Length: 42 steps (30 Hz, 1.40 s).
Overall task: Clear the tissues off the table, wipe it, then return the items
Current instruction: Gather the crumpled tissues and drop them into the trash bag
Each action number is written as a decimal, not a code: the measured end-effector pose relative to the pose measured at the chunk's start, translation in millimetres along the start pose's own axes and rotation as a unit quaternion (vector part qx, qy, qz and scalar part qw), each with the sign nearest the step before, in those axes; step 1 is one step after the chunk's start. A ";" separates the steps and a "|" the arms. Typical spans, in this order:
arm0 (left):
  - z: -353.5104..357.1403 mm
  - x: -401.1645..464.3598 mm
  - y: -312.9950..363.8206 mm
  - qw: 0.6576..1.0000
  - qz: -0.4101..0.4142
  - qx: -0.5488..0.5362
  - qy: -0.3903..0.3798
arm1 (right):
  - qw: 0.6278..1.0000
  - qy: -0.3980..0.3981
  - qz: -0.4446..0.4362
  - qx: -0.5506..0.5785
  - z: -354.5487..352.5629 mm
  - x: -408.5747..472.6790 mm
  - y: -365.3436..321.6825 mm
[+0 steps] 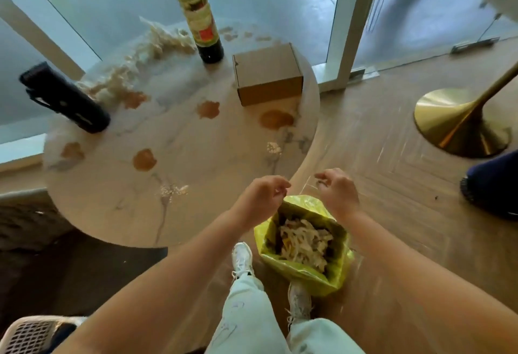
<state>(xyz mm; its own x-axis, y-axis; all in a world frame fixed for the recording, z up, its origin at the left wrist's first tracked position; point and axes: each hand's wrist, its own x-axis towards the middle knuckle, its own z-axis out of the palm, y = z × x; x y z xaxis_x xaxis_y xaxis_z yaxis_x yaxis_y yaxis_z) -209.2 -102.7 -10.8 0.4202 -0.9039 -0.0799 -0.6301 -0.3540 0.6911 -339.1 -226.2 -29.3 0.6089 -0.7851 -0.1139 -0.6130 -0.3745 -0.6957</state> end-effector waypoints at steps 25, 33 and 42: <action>-308.8 210.4 -207.8 0.959 -0.156 0.146 0.184 | 0.960 -0.107 -0.246 -0.081 137.1 307.0 -322.8; -346.4 303.1 -294.3 0.939 -0.186 0.226 0.182 | 0.967 -0.123 -0.163 -0.152 214.7 414.8 -344.0; -338.0 329.9 -338.6 0.909 -0.217 0.301 0.190 | 0.964 -0.097 -0.159 -0.190 245.4 467.3 -333.3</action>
<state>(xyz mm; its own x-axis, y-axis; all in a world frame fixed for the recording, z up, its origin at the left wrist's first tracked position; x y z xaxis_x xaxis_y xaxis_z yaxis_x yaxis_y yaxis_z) 363.5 -200.0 -28.3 0.8373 -0.5405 0.0825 -0.5468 -0.8277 0.1262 273.2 -347.2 -24.7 0.8563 -0.5079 -0.0936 -0.4979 -0.7636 -0.4111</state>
